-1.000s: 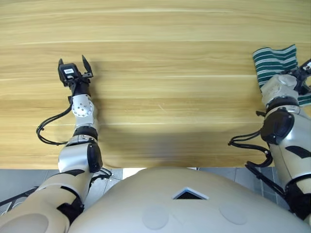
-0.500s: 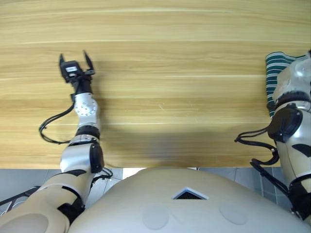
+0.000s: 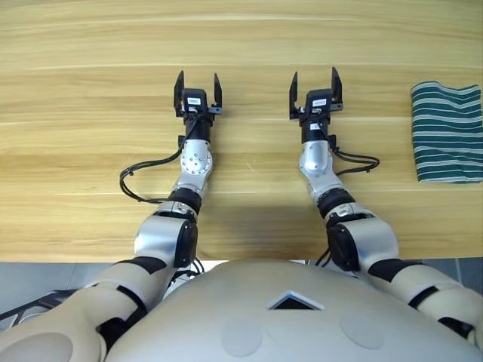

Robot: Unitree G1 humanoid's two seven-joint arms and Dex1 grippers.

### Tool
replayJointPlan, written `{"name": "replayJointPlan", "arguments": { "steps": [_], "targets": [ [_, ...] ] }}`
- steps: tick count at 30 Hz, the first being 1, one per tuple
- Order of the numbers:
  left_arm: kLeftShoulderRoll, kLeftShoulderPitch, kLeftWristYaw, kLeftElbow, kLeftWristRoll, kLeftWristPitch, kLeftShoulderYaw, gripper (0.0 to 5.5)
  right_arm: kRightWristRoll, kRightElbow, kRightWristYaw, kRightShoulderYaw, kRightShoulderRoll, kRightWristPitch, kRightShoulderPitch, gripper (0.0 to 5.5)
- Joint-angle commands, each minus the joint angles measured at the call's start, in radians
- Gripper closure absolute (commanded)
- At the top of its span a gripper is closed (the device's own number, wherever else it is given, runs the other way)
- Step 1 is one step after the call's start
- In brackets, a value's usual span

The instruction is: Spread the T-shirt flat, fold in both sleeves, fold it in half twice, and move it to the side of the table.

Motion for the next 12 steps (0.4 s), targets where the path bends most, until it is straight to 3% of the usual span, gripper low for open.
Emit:
{"name": "replayJointPlan", "arguments": {
  "steps": [1,5,9,12],
  "targets": [
    [0.003,0.103,-0.04,0.018,-0.053,0.008,0.034,1.64,-0.032,-0.001,-0.039,0.013,-0.054,-0.007,0.114,1.45],
    [0.024,0.154,-0.02,0.031,-0.084,0.002,0.068,1.64,-0.018,0.019,-0.037,0.015,-0.053,0.0,0.153,1.45],
    [0.013,0.184,0.004,0.017,-0.007,-0.049,0.006,1.61,-0.045,0.023,-0.057,0.045,-0.046,-0.001,0.191,1.98],
    [0.012,0.178,0.02,0.001,0.009,-0.059,-0.014,1.61,-0.052,-0.011,-0.07,0.049,-0.074,0.004,0.204,1.98]
  ]
}}
